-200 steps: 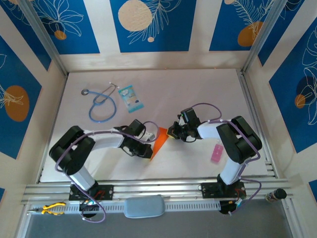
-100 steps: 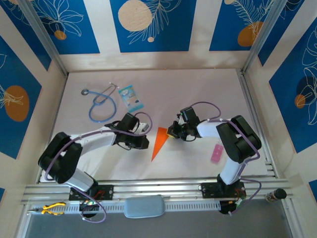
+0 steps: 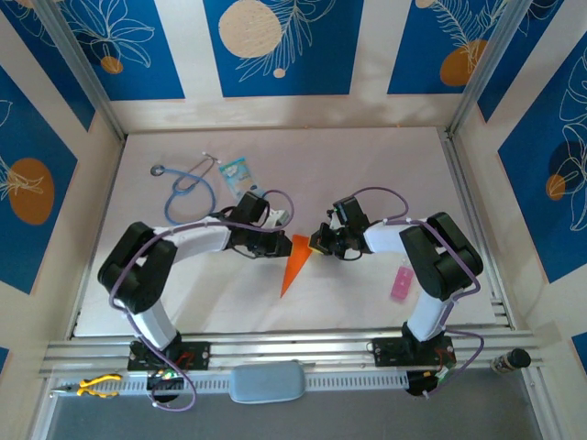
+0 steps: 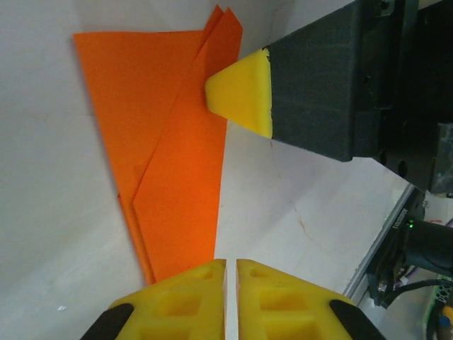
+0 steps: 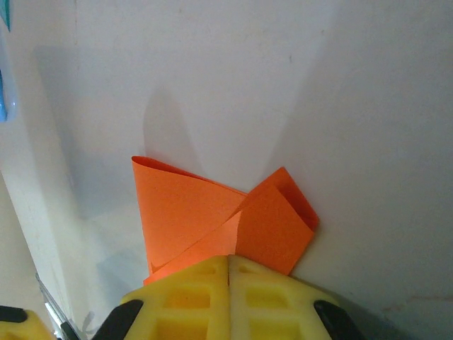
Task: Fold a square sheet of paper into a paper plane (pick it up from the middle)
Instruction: Fold the wing for the fifth time at the center of the table.
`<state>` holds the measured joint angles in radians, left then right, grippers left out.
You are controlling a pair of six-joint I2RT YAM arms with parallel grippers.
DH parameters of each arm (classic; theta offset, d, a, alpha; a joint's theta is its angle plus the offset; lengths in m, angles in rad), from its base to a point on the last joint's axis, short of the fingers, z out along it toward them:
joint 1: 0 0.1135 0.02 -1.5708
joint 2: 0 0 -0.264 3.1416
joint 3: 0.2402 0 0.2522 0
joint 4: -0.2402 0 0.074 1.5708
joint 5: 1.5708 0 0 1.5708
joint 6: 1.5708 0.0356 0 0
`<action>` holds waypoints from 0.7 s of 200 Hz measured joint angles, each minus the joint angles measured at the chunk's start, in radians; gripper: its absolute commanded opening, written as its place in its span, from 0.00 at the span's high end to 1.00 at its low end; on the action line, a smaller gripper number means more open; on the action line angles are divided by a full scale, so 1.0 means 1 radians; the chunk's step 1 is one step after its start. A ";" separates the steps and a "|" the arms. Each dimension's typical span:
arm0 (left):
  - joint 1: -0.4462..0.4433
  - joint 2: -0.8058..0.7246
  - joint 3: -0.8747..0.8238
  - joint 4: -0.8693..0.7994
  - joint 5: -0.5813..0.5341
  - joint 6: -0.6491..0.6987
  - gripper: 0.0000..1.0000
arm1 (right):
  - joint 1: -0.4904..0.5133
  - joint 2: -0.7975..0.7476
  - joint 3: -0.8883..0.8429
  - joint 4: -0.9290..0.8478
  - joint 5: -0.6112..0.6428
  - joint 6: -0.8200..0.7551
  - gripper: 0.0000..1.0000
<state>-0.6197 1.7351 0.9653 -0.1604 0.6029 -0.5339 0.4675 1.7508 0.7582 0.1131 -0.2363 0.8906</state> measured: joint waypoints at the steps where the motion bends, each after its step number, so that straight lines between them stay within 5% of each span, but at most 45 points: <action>1: 0.000 0.002 0.001 0.001 0.000 0.000 0.89 | 0.000 0.000 0.000 0.000 0.000 0.000 0.97; 140: -0.018 0.166 0.045 0.006 0.006 -0.014 1.00 | -0.007 -0.095 -0.010 0.005 -0.004 -0.003 0.95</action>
<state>-0.6376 1.9011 1.0107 -0.1539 0.6090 -0.5480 0.4606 1.6554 0.7479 0.1184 -0.2401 0.8871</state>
